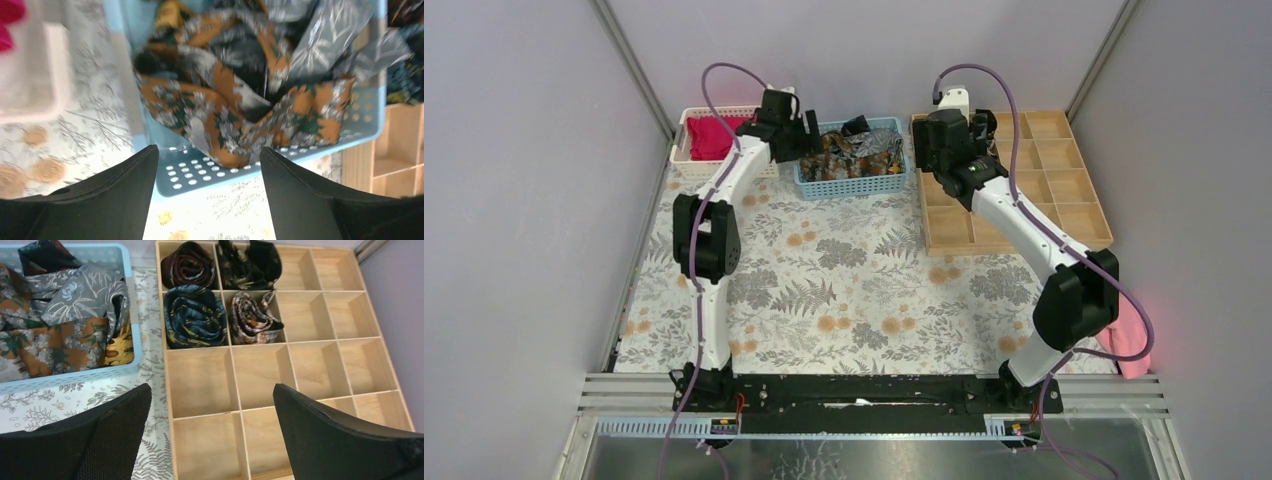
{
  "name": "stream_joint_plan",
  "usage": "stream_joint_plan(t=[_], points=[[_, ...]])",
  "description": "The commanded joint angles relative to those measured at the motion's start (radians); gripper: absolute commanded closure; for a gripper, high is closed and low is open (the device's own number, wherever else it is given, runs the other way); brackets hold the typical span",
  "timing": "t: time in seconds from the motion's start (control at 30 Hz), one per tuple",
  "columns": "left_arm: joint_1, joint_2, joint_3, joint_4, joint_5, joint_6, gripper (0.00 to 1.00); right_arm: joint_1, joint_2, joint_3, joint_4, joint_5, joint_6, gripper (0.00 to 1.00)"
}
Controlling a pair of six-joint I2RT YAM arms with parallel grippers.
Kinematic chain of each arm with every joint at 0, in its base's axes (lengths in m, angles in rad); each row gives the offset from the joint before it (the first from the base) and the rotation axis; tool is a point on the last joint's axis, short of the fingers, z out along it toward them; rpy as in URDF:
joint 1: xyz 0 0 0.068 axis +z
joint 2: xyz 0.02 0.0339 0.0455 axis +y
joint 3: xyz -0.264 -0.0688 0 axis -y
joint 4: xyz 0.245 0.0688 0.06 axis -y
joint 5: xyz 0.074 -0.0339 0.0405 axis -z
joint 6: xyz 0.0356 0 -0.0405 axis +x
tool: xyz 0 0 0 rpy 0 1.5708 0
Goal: Roll the ties
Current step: Pick up the tie from the bin.
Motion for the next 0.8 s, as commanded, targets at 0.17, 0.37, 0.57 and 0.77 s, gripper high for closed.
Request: stream_joint_plan(t=[0.17,0.37,0.57,0.77], points=[[-0.109,-0.006,-0.102,0.063,-0.029,0.026,0.22,-0.003,0.048,0.006,-0.003,-0.079,0.082,0.03],[-0.113,0.029,-0.110,0.130,-0.043,-0.001,0.25,-0.003,0.040,-0.030,0.024,-0.107,0.075,0.06],[-0.113,0.065,-0.078,0.128,-0.104,0.027,0.23,-0.003,0.051,-0.036,0.030,-0.107,0.069,0.06],[-0.114,0.115,-0.026,0.138,-0.055,0.031,0.36,-0.003,0.065,-0.030,0.035,-0.114,0.073,0.11]])
